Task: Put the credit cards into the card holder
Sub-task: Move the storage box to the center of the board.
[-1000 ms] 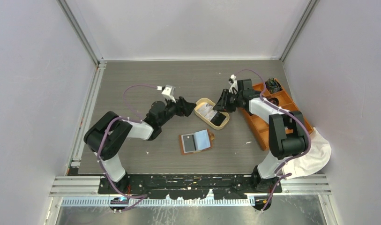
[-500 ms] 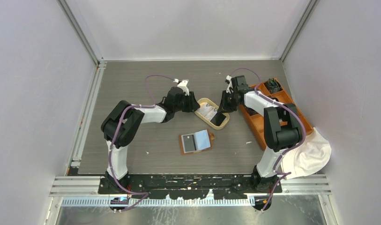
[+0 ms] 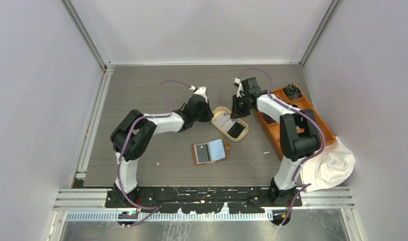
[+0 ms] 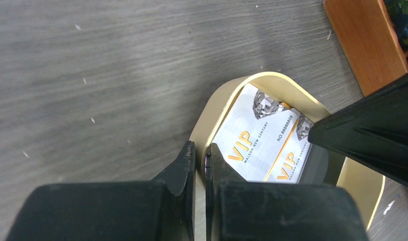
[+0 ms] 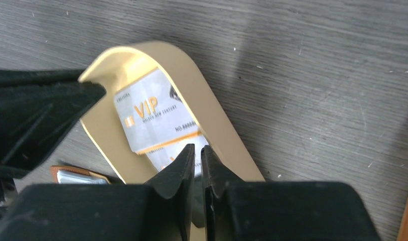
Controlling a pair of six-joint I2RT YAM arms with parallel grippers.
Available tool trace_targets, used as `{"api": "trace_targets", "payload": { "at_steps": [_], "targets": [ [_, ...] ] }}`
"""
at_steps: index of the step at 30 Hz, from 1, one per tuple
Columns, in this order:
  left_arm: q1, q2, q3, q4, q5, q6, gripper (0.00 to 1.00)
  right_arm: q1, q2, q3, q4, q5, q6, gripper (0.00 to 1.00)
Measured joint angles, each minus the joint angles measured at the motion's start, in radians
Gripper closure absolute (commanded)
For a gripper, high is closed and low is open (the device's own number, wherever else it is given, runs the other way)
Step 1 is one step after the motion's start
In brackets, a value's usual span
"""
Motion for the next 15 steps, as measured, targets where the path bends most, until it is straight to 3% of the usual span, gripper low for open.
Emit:
{"api": "trace_targets", "payload": {
  "at_steps": [9,15],
  "targets": [
    [-0.097,-0.079,-0.140,0.052,-0.186,-0.286,1.00,0.027,0.001,0.014,-0.002,0.006,-0.041,0.80],
    [-0.153,-0.134,-0.161,-0.091,-0.378,-0.498,1.00,0.025,-0.009,0.014,-0.002,-0.049,-0.047,0.62]
  ]
}}
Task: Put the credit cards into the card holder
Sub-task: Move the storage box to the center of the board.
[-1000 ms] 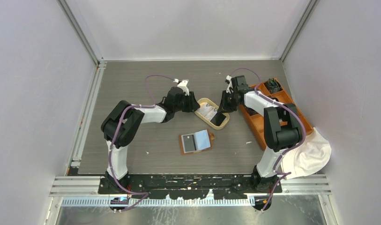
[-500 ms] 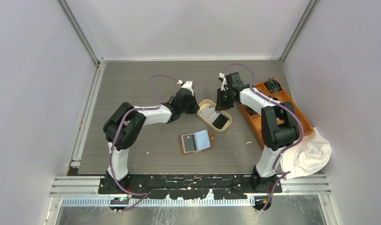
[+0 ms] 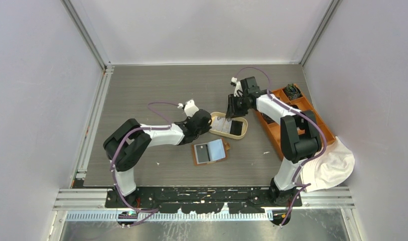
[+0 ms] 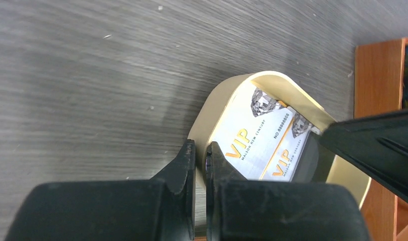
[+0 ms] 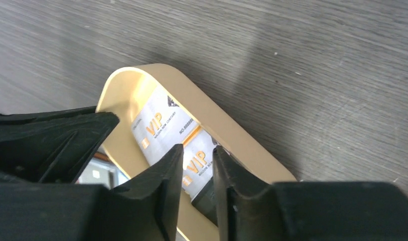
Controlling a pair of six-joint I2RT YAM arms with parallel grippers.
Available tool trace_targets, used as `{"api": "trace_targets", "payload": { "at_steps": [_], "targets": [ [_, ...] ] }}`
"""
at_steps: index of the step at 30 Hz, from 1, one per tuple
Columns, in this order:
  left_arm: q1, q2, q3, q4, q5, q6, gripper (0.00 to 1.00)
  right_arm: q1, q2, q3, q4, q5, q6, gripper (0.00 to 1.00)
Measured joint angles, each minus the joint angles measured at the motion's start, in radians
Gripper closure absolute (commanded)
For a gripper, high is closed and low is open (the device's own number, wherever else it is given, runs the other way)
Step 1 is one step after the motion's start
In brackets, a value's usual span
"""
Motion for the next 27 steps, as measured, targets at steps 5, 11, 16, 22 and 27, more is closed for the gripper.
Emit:
{"api": "trace_targets", "payload": {
  "at_steps": [5,11,16,22,27],
  "targets": [
    [-0.013,-0.016,-0.011,-0.066,-0.065,-0.133,0.96,-0.026,-0.055,-0.030,0.047,-0.108,0.034,0.59],
    [-0.027,-0.018,-0.013,-0.069,-0.079,-0.199,0.64,-0.084,-0.063,-0.106,0.162,-0.217,0.173,0.59],
    [-0.045,-0.051,-0.050,-0.076,-0.079,-0.222,0.55,-0.091,-0.032,-0.125,0.201,-0.245,0.254,0.59],
    [-0.047,-0.125,-0.085,-0.073,-0.084,-0.172,0.46,-0.089,-0.002,-0.146,0.230,-0.254,0.314,0.60],
    [-0.034,-0.251,-0.221,0.109,-0.014,0.126,0.31,-0.079,0.015,-0.175,0.246,-0.246,0.356,0.59]
  ]
}}
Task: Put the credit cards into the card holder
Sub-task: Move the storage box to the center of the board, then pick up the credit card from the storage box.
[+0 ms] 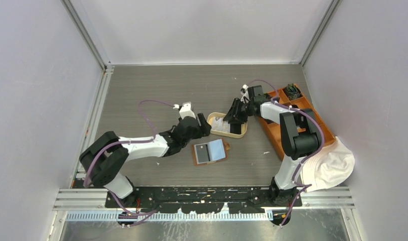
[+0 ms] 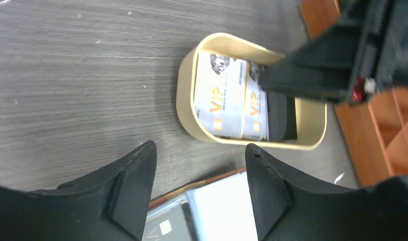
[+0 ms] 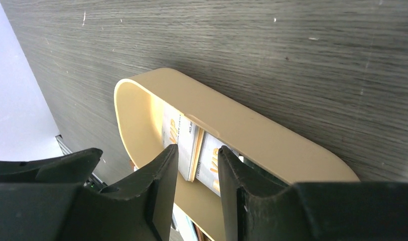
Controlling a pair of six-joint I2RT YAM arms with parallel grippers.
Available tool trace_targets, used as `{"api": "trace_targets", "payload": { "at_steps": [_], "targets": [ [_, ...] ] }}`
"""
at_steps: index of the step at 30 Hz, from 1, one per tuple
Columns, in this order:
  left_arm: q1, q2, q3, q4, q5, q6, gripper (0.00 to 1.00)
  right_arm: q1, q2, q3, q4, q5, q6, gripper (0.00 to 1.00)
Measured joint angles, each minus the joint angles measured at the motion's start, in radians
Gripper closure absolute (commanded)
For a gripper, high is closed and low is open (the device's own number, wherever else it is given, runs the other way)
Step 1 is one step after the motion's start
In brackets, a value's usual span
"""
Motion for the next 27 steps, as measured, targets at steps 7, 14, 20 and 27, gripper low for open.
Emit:
{"api": "trace_targets", "payload": {
  "at_steps": [7,14,20,27],
  "targets": [
    [0.121,0.000,-0.118,0.222,0.330,0.399,0.29,0.043,0.027,-0.002,0.029,0.019,0.033,0.59],
    [0.229,0.174,-0.099,0.367,0.546,0.475,0.44,0.054,0.036,-0.014,0.081,0.015,0.077,0.59],
    [0.229,0.218,-0.074,0.410,0.648,0.474,0.53,0.053,0.044,-0.037,0.159,-0.015,0.136,0.60],
    [0.227,0.225,-0.074,0.438,0.691,0.465,0.54,0.050,0.044,-0.085,0.283,-0.072,0.222,0.61]
  ]
}}
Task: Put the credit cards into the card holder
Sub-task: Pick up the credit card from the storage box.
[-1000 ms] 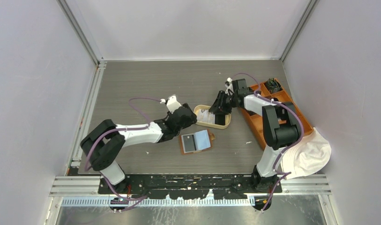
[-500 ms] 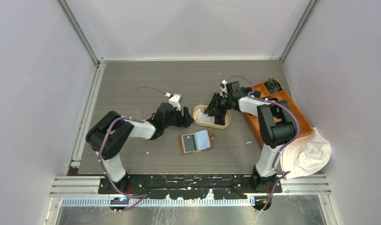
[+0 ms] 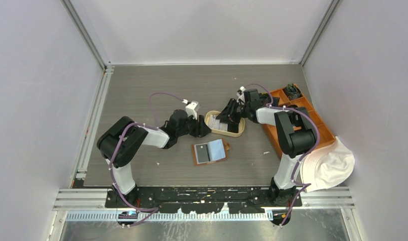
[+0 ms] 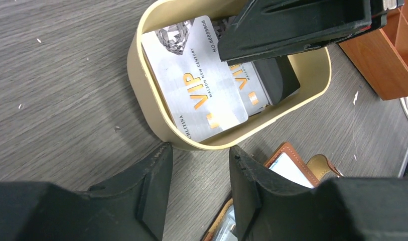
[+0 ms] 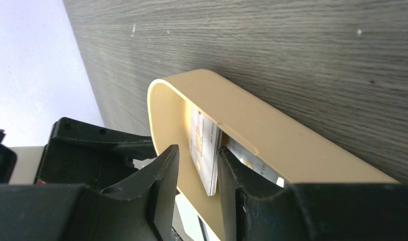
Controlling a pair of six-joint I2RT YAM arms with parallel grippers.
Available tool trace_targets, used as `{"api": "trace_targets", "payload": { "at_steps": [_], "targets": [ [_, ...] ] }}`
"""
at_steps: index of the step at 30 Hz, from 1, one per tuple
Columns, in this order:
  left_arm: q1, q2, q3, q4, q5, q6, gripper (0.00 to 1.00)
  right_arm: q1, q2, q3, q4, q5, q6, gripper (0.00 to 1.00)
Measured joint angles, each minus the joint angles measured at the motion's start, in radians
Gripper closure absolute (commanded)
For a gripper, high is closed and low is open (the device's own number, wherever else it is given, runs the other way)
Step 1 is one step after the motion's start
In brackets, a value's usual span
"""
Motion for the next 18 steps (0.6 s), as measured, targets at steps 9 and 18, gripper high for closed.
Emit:
{"api": "trace_targets", "payload": {
  "at_steps": [9,18],
  "targets": [
    [0.003,0.000,-0.013,0.039,0.002,0.003,0.52,-0.003,0.000,-0.016,0.112,-0.064,0.069,0.62],
    [0.011,-0.041,-0.127,0.152,-0.014,0.009,0.50,-0.003,0.000,-0.025,0.157,-0.087,0.105,0.58]
  ]
}}
